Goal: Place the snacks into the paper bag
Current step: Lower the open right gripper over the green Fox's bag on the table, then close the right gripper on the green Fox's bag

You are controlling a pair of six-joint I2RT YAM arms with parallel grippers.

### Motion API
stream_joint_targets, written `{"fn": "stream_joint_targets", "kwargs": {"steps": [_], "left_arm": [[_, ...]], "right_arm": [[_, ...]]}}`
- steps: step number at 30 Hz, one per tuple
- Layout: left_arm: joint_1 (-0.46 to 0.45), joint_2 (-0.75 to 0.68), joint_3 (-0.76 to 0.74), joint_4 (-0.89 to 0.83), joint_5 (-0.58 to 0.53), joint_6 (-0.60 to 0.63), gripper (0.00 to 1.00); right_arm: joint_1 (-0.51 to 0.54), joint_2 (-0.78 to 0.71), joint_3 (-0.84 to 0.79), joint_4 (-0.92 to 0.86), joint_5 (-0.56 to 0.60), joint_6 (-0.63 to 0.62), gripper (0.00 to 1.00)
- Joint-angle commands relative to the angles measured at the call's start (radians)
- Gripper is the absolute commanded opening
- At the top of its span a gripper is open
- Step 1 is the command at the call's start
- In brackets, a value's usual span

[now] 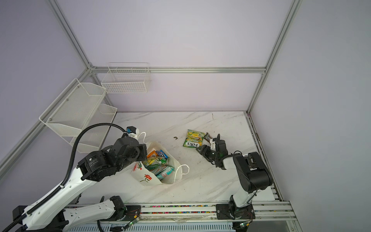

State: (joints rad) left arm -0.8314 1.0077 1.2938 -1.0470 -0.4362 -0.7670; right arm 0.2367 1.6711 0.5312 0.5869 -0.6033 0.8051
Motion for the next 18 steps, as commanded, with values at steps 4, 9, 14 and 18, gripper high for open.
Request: {"fn": "stream_joint_targets", "kwargs": {"steps": [4,9,14,18], "left_arm": [[0.006,-0.037,-0.019,0.12,-0.025,-0.018,0.0],[0.006,-0.037,-0.019,0.122,-0.024,-0.018,0.0],[0.007,-0.038,-0.021,0.121,-0.024,-0.019,0.0],[0.007,-0.043,-0.024,0.122,-0.027,-0.018,0.0]], "right_arm": [[-0.005,0.112,0.002,-0.002,0.018,0.035,0.7],[-0.005,0.165,0.01,0.037,0.025,0.054,0.68],[-0.005,0.219,0.013,0.085,0.013,0.075,0.62],[-0.005,0.232,0.006,0.117,0.006,0.091,0.54]]}}
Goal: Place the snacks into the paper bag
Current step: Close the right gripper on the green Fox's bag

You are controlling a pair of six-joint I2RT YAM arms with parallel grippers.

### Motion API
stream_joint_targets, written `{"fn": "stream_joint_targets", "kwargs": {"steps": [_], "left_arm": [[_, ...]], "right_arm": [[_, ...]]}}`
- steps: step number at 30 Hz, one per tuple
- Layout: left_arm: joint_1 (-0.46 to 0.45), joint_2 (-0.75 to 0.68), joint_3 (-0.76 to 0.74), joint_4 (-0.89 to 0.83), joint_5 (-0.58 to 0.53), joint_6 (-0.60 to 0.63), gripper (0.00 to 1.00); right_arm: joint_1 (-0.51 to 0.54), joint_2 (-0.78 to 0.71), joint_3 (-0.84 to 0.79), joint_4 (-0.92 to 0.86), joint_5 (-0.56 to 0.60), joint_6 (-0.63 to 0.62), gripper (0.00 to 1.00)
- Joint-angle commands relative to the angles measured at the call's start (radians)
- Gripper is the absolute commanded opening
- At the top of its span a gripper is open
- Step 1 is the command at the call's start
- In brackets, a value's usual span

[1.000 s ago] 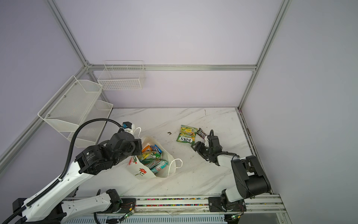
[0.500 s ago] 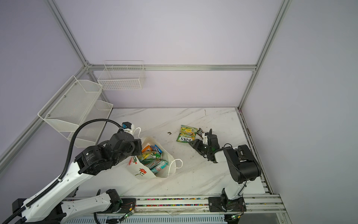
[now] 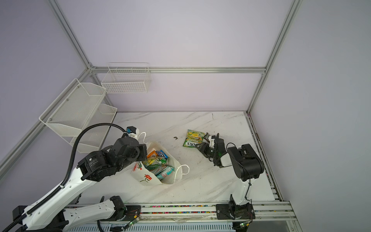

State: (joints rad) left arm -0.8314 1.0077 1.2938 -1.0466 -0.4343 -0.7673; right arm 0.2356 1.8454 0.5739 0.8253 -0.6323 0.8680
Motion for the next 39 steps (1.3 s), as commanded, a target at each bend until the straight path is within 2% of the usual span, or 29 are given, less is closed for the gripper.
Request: {"fn": "stream_joint_targets", "kwargs": {"steps": [1,5,9,10,15,20,31,39], "left_arm": [[0.006,-0.044,-0.025,0.122,-0.029,-0.018,0.0],[0.007,-0.044,-0.027,0.122,-0.029,-0.02,0.0],[0.006,-0.046,-0.027,0.122,-0.026,-0.02,0.0],[0.006,-0.046,-0.028,0.122,-0.026,-0.02,0.0],[0.006,-0.048,-0.027,0.122,-0.026,-0.02,0.0],[0.006,-0.046,-0.021,0.122,-0.024,-0.018,0.0],[0.007,-0.034,-0.01,0.122,-0.027,-0.008,0.0],[0.007,-0.017,0.007,0.122,-0.026,-0.001,0.0]], "right_arm": [[-0.003,0.057,-0.037,-0.119,0.036,0.029,0.51],[-0.004,0.053,-0.04,-0.117,0.037,0.029,0.31],[-0.003,0.038,-0.046,-0.116,0.034,0.025,0.01],[-0.004,0.03,-0.049,-0.117,0.034,0.025,0.0],[-0.003,-0.035,-0.068,-0.13,0.035,0.007,0.0],[-0.003,-0.149,-0.064,-0.223,0.048,-0.045,0.0],[-0.002,-0.503,-0.002,-0.525,0.102,-0.172,0.0],[0.001,-0.729,0.076,-0.653,0.064,-0.197,0.0]]}}
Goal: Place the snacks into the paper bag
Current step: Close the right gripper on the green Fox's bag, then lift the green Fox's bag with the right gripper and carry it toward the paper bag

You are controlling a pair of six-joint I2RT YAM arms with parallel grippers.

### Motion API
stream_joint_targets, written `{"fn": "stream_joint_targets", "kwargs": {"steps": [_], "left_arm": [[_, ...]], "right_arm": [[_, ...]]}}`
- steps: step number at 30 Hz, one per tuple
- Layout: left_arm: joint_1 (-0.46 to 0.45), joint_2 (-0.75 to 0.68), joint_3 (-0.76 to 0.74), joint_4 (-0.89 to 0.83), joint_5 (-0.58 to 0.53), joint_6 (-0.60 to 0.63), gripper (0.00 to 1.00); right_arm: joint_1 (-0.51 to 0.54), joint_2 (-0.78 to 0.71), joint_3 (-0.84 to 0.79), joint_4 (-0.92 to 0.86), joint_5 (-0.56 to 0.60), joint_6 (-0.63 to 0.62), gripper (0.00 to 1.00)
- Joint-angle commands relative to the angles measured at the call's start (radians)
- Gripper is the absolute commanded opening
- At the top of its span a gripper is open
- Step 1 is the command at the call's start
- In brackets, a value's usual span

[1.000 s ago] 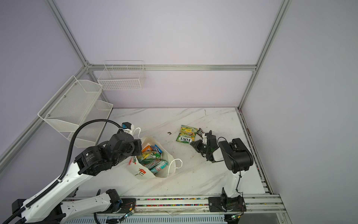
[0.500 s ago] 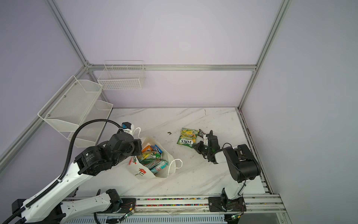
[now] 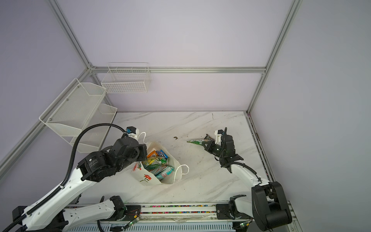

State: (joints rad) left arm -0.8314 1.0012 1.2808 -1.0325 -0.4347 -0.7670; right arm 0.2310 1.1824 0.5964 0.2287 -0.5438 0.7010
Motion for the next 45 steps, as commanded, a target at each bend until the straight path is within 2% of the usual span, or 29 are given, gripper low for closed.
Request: {"fn": "stream_joint_targets", "kwargs": {"steps": [1,11,24,45], "left_arm": [[0.007,-0.009,0.021,0.107,-0.026,0.0,0.0],[0.006,0.0,0.026,0.109,-0.024,0.003,0.0],[0.006,-0.006,0.02,0.109,-0.021,-0.002,0.0],[0.007,-0.01,0.022,0.11,-0.026,0.006,0.0]], "right_arm": [[0.006,-0.088,0.065,-0.067,-0.032,-0.032,0.0],[0.015,-0.254,0.176,-0.099,-0.146,-0.008,0.0],[0.036,-0.342,0.252,-0.057,-0.272,0.018,0.0],[0.055,-0.415,0.355,-0.059,-0.335,0.033,0.0]]}}
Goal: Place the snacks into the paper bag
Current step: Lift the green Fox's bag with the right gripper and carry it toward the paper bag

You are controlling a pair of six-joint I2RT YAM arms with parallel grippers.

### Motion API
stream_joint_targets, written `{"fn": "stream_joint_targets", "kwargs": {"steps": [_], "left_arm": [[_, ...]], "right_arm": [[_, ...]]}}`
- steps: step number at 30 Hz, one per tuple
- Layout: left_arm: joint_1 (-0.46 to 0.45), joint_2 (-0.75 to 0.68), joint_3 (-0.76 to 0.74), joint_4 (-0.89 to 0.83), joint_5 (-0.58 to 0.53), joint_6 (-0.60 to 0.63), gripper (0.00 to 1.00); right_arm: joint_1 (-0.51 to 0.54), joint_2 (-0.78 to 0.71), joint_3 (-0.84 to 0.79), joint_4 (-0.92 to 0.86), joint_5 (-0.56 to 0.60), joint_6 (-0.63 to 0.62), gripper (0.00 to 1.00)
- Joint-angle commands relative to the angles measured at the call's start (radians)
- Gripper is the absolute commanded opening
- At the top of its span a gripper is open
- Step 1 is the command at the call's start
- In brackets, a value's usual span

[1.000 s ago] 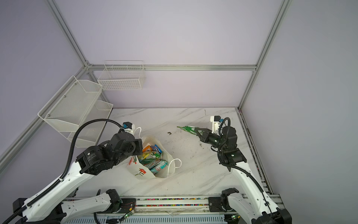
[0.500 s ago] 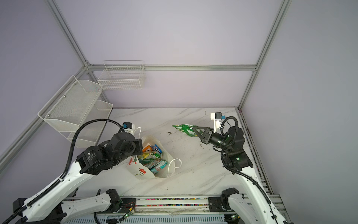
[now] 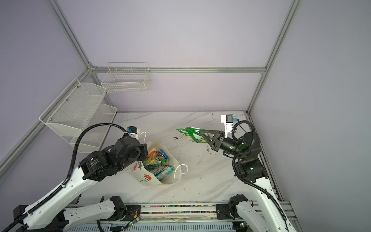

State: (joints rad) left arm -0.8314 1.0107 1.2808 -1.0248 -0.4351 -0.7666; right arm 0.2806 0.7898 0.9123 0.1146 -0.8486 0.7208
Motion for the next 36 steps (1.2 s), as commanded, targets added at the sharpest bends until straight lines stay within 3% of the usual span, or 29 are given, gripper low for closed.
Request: {"fn": "stream_joint_targets", "kwargs": {"steps": [1,36], "left_arm": [[0.008,-0.021,0.022,0.103,-0.025,0.006,0.0],[0.006,0.005,0.04,0.109,-0.009,0.006,0.0]], "right_arm": [[0.006,-0.024,0.042,0.056,-0.033,0.013,0.0],[0.011,-0.092,0.09,0.153,-0.128,0.094,0.0]]}}
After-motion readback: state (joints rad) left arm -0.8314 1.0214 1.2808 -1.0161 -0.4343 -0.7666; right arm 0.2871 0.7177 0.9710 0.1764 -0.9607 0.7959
